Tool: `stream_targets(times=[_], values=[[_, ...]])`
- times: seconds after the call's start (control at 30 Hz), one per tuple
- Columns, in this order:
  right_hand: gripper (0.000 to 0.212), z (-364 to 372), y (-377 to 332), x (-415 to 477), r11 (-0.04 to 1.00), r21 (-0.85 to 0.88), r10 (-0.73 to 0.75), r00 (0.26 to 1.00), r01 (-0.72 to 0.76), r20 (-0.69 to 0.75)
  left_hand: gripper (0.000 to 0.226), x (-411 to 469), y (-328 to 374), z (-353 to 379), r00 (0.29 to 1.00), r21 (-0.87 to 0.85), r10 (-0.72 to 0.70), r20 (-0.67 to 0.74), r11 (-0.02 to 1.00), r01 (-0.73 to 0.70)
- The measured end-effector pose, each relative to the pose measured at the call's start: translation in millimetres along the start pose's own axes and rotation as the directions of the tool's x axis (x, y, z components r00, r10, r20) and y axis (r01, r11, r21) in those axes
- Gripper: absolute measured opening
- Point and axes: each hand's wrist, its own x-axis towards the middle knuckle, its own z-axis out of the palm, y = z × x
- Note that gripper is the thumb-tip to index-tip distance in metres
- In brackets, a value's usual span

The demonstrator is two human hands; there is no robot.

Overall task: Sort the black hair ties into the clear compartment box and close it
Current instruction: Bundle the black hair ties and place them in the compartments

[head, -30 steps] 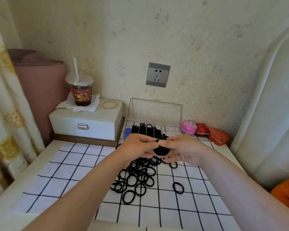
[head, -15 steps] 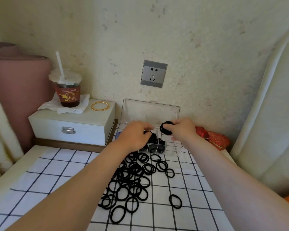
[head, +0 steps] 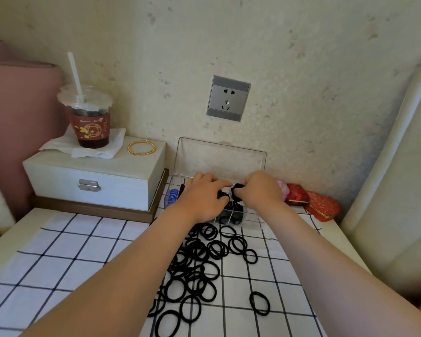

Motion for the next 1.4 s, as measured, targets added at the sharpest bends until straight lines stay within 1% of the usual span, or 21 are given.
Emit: stream_targets(times=[0.1, 0.17, 0.27, 0.33, 0.4, 0.5, 0.57, 0.63, 0.7, 0.73, 0.8, 0.87, 0.9, 0.97, 1.03, 1.07, 1.1, 1.17, 1.23, 1.33, 1.4], values=[[0.013, 11.7, -3.4, -1.7, 0.98, -0.186, -0.073, 0.997, 0.072, 0.003, 0.048, -0.4, 2.4, 1.0, 1.0, 0.037, 0.012, 0.015, 0.999, -0.013], [0.012, 12.1, -3.2, -1.7, 0.975, -0.201, -0.088, 0.995, 0.097, 0.056, 0.048, -1.1, 2.5, 1.9, 1.0, 0.072, 0.02, 0.024, 0.997, -0.022], [0.016, -5.0, -0.3, 0.9, 0.993, -0.017, -0.111, 0.963, 0.119, 0.244, 0.048, -1.2, 1.9, 3.1, 0.999, 0.109, 0.028, 0.032, 0.994, -0.031], [0.02, -21.5, 0.7, -2.7, 0.99, 0.056, -0.14, 0.943, 0.129, 0.302, 0.048, -0.9, 2.3, 3.7, 0.999, 0.119, 0.027, 0.032, 0.992, -0.031], [0.028, -32.3, 1.4, -9.6, 0.983, 0.071, -0.185, 0.937, 0.172, 0.297, 0.048, -0.8, 3.2, 4.0, 0.999, 0.118, 0.025, 0.028, 0.993, -0.028], [0.035, -37.7, 6.4, -16.7, 0.969, 0.121, -0.239, 0.945, 0.217, 0.224, 0.048, -1.4, 3.9, 4.1, 0.999, 0.115, 0.019, 0.027, 0.993, -0.022], [0.037, -38.2, 9.5, -21.7, 0.957, 0.065, -0.29, 0.933, 0.283, 0.215, 0.049, -2.0, 4.3, 4.1, 1.0, 0.114, 0.017, 0.025, 0.993, -0.02], [0.039, -33.1, 13.2, -26.0, 0.926, -0.06, -0.35, 0.91, 0.371, 0.224, 0.051, -2.5, 4.6, 4.7, 1.0, 0.111, 0.013, 0.013, 0.994, -0.015], [0.034, -22.6, 16.4, -27.5, 0.857, -0.205, -0.421, 0.872, 0.473, 0.25, 0.052, -2.9, 4.3, 5.7, 1.0, 0.112, 0.015, -0.006, 0.994, -0.014], [0.033, -16.6, 17.4, -27.0, 0.817, -0.287, -0.429, 0.86, 0.5, 0.276, 0.052, -3.0, 4.1, 5.9, 1.0, 0.116, 0.018, -0.01, 0.993, -0.017], [0.034, -8.9, 17.9, -24.5, 0.78, -0.371, -0.402, 0.857, 0.505, 0.321, 0.051, -3.2, 3.7, 6.1, 1.0, 0.119, 0.023, -0.007, 0.993, -0.022], [0.029, -11.2, 15.1, -24.0, 0.815, -0.313, -0.389, 0.86, 0.488, 0.329, 0.051, -3.5, 3.1, 6.1, 1.0, 0.118, 0.024, -0.004, 0.993, -0.023], [0.025, -13.4, 15.0, -24.2, 0.841, -0.246, -0.405, 0.863, 0.481, 0.302, 0.051, -3.7, 2.9, 6.1, 1.0, 0.118, 0.024, -0.003, 0.993, -0.024], [0.03, -18.5, 17.9, -23.0, 0.881, -0.122, -0.433, 0.883, 0.457, 0.183, 0.052, -3.5, 2.5, 6.6, 1.0, 0.126, 0.026, -0.003, 0.992, -0.026], [0.035, -20.8, 22.5, -22.5, 0.89, -0.085, -0.442, 0.893, 0.448, 0.086, 0.051, -3.5, 2.3, 7.1, 1.0, 0.137, 0.029, -0.007, 0.99, -0.027], [0.036, -20.6, 24.2, -23.3, 0.883, -0.09, -0.454, 0.887, 0.461, 0.088, 0.05, -3.4, 2.3, 7.3, 1.0, 0.136, 0.03, -0.009, 0.99, -0.028], [0.04, -19.4, 25.2, -24.2, 0.869, -0.115, -0.469, 0.876, 0.48, 0.111, 0.05, -3.4, 2.3, 7.6, 0.999, 0.134, 0.034, -0.012, 0.99, -0.032], [0.053, -12.9, 24.7, -25.9, 0.823, -0.242, -0.475, 0.856, 0.514, 0.204, 0.049, -3.8, 2.1, 8.7, 0.999, 0.147, 0.046, -0.015, 0.988, -0.043], [0.052, -8.2, 22.1, -27.7, 0.784, -0.323, -0.451, 0.844, 0.53, 0.29, 0.049, -4.5, 2.0, 9.3, 0.998, 0.174, 0.058, -0.016, 0.983, -0.055], [0.041, -9.0, 19.3, -28.1, 0.814, -0.284, -0.413, 0.849, 0.506, 0.331, 0.05, -6.0, 2.6, 8.9, 0.998, 0.188, 0.065, 0.0, 0.98, -0.063], [0.042, -13.3, 19.5, -29.7, 0.842, -0.224, -0.416, 0.854, 0.492, 0.313, 0.052, -7.7, 3.9, 7.4, 0.998, 0.188, 0.063, 0.013, 0.98, -0.065]])
